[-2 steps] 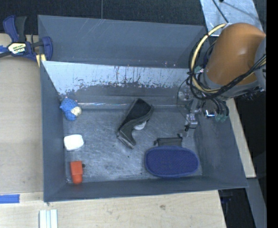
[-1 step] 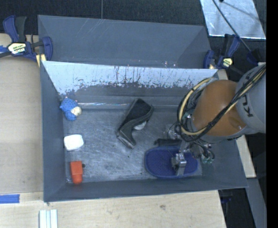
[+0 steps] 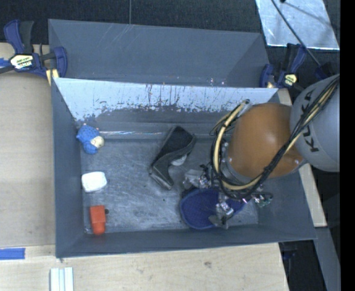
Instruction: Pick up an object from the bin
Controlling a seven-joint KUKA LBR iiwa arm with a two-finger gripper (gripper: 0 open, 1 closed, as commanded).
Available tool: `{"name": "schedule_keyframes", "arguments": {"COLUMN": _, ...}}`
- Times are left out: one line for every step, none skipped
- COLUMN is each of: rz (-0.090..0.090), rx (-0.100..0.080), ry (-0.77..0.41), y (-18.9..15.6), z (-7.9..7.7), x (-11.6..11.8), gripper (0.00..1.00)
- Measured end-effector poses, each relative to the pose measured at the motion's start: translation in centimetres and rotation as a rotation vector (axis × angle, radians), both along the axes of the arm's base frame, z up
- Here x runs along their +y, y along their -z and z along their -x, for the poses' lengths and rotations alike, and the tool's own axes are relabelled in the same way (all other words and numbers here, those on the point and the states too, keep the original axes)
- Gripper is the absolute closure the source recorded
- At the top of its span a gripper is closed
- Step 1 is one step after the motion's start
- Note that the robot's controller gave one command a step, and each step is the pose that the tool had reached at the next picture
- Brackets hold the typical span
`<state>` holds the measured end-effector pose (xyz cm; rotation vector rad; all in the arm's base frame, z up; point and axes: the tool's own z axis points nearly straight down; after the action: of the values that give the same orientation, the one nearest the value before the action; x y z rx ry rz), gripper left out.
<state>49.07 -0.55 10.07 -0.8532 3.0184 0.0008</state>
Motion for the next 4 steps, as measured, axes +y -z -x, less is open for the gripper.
{"name": "schedule_keyframes", "arguments": {"rz": 0.001, "rx": -0.001, "ry": -0.499, "y": 0.1, "z": 0.5, "x": 4.4, "gripper": 0.00}}
{"name": "schedule_keyframes", "arguments": {"rz": 0.002, "rx": 0.000, "ry": -1.415, "y": 3.1, "z": 0.8, "x": 3.1, "gripper": 0.00}}
{"name": "schedule_keyframes", "arguments": {"rz": 0.001, "rx": 0.002, "ry": -1.411, "y": 3.1, "z": 0.8, "x": 3.1, "gripper": 0.00}}
{"name": "schedule_keyframes", "arguments": {"rz": 0.002, "rx": 0.001, "ry": -1.411, "y": 3.0, "z": 0.8, "x": 3.1, "gripper": 1.00}}
